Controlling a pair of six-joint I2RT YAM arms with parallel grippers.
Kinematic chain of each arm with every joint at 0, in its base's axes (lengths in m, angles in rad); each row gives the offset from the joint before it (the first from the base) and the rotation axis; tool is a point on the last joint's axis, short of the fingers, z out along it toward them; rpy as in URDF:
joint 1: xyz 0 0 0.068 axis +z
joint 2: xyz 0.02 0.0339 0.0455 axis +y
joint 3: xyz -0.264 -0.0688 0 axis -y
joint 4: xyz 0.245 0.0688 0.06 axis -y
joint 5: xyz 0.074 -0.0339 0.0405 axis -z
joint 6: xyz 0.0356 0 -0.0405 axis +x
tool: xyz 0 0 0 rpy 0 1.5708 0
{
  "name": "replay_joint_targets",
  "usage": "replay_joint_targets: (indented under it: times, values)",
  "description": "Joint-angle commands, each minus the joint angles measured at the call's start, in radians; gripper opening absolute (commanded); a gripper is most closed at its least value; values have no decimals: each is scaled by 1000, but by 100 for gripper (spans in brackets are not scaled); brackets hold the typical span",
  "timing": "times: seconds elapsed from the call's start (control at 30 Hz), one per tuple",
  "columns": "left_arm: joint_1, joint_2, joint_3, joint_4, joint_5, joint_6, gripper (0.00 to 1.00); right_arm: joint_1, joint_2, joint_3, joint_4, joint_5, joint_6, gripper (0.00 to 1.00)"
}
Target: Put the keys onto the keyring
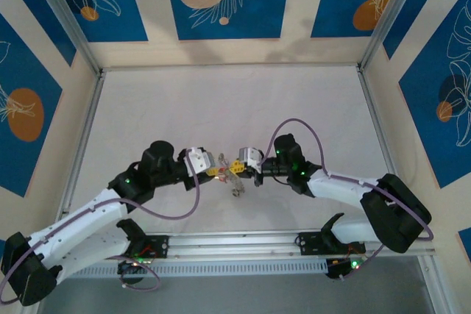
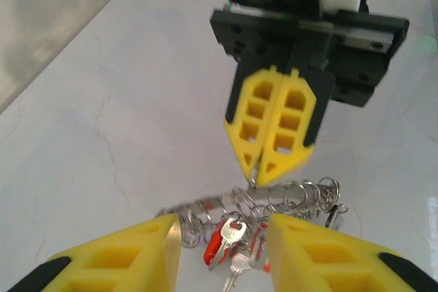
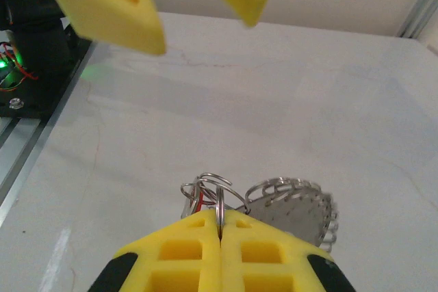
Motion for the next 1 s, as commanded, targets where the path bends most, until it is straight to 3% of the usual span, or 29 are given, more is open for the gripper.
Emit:
replay_joint_targets:
  times: [0.0, 0.17, 0.37, 0.97]
  values:
    - [-4, -20, -55, 9, 30, -55, 40, -16, -31, -12, 83, -49, 16, 0]
    - [-5, 19, -106, 119, 45, -66, 49, -28, -34, 0, 85, -80, 35, 0]
    - [-5, 83, -73, 142, 13, 9, 50, -29, -31, 2, 83, -110, 30, 0]
    - [-5, 165, -55, 241, 27, 63, 40, -34, -30, -7, 102, -180, 19, 0]
